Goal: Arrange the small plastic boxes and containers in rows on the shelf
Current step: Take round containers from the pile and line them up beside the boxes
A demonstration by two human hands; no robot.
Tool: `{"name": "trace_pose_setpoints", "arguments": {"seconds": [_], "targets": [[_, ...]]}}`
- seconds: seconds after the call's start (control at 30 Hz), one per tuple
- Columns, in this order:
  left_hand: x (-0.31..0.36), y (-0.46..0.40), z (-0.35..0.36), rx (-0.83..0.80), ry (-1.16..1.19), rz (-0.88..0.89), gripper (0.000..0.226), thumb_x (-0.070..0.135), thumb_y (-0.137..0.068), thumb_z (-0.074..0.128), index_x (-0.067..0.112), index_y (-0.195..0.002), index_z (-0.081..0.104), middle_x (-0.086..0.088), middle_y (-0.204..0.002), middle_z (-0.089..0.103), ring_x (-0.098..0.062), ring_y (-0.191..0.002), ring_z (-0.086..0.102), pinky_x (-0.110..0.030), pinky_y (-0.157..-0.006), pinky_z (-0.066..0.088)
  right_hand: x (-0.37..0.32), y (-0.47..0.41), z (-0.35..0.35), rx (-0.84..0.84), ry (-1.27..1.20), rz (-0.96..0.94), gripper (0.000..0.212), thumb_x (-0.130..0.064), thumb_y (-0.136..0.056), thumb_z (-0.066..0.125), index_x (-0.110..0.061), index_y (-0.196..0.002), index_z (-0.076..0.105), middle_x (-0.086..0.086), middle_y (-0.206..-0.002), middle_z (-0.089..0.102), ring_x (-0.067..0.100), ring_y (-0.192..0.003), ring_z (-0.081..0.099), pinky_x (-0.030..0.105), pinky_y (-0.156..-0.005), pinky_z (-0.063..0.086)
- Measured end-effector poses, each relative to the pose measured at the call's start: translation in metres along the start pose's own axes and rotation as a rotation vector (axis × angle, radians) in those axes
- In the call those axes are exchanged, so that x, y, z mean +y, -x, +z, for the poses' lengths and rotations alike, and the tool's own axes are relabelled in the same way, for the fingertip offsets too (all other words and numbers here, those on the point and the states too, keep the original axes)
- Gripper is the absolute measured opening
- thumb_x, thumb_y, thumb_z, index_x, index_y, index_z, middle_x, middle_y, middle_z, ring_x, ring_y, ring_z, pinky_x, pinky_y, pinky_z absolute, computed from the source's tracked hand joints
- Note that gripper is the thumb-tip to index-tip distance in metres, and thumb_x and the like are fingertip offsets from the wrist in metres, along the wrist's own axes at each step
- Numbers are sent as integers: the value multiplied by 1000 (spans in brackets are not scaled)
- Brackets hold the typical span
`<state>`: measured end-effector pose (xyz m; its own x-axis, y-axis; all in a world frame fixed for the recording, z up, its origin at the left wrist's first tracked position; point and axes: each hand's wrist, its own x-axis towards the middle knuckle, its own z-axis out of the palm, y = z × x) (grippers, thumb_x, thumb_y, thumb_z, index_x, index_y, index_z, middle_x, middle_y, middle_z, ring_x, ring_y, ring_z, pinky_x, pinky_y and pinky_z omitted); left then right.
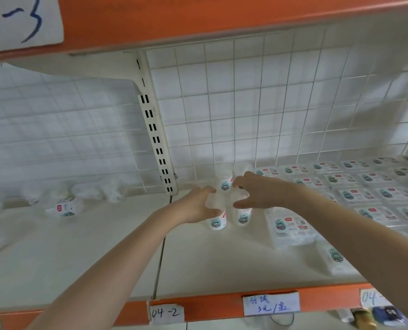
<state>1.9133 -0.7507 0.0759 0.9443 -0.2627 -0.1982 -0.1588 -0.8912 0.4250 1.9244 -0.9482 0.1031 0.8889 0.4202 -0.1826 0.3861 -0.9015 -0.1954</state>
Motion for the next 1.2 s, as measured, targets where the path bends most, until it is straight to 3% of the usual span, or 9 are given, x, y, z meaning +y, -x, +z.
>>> {"name": "trace_pose_setpoints", "arguments": {"seconds": [0.13, 0.23, 0.3, 0.47, 0.53, 0.73, 0.9, 1.07, 1.2], "targets": [[2, -4, -4, 50, 72, 36, 62, 35, -84, 66, 25, -138, 38, -6, -131, 41, -19, -109, 50, -26, -86, 41, 3, 1, -2, -9, -69, -63, 56, -36, -87, 63, -24, -136, 38, 0, -125, 40, 17, -99, 51, 29, -82, 42], [4, -11, -2, 94, 128, 49, 59, 31, -81, 70, 25, -134, 44, -6, -123, 45, -13, -95, 47, -23, -74, 39, 7, -1, -1, 56, -76, -65, 55, -36, -86, 64, -22, -135, 40, 1, -125, 43, 17, -102, 47, 27, -82, 37], [5, -16, 0, 112, 157, 57, 55, 30, -81, 70, 27, -131, 46, -5, -121, 46, -13, -94, 48, -22, -74, 37, 11, -3, 0, 98, -38, -34, 58, -41, -87, 62, -23, -136, 38, 3, -126, 44, 22, -106, 50, 31, -85, 41], [5, -25, 0, 146, 149, 110, 40, 8, -88, 57, 29, -122, 55, -3, -134, 45, -19, -122, 43, -28, -93, 39, 19, -5, 5, 195, 190, 65, 63, -62, -89, 42, -17, -132, 41, 10, -123, 49, 29, -105, 56, 38, -83, 46], [5, -28, 0, 163, 124, 124, 42, 0, -88, 50, 28, -119, 57, -2, -138, 45, -20, -130, 37, -31, -99, 38, 22, -5, 5, 178, 198, 65, 66, -65, -87, 44, -16, -131, 41, 8, -123, 49, 28, -105, 55, 38, -84, 47], [8, -34, 2, 205, 85, 105, 27, 23, -84, 67, 28, -109, 58, -1, -117, 50, -20, -116, 44, -27, -83, 37, 29, -6, -2, 73, -21, -3, 59, -42, -88, 59, -13, -136, 39, 4, -130, 40, 19, -82, 58, 27, -62, 50], [17, -41, 6, 280, 132, 96, 23, 18, -85, 65, 24, -107, 61, -2, -114, 50, -17, -110, 46, -23, -77, 32, 31, -12, 1, 129, -33, 9, 52, -33, -88, 60, -10, -132, 43, 7, -126, 44, 24, -104, 53, 32, -86, 46], [23, -46, 10, 328, 193, 94, 22, 16, -84, 66, 19, -106, 62, -2, -116, 52, -17, -110, 47, -20, -77, 31, 35, -18, 3, 183, -55, 35, 49, -28, -88, 63, -7, -128, 46, 8, -120, 45, 26, -100, 56, 36, -87, 48], [23, -50, 13, 360, 199, 104, 23, 12, -87, 63, 15, -109, 62, -2, -116, 53, -18, -108, 49, -18, -72, 32, 37, -22, 4, 219, -101, 36, 47, -24, -88, 62, -11, -130, 45, 6, -123, 43, 21, -94, 56, 26, -78, 44]]}}
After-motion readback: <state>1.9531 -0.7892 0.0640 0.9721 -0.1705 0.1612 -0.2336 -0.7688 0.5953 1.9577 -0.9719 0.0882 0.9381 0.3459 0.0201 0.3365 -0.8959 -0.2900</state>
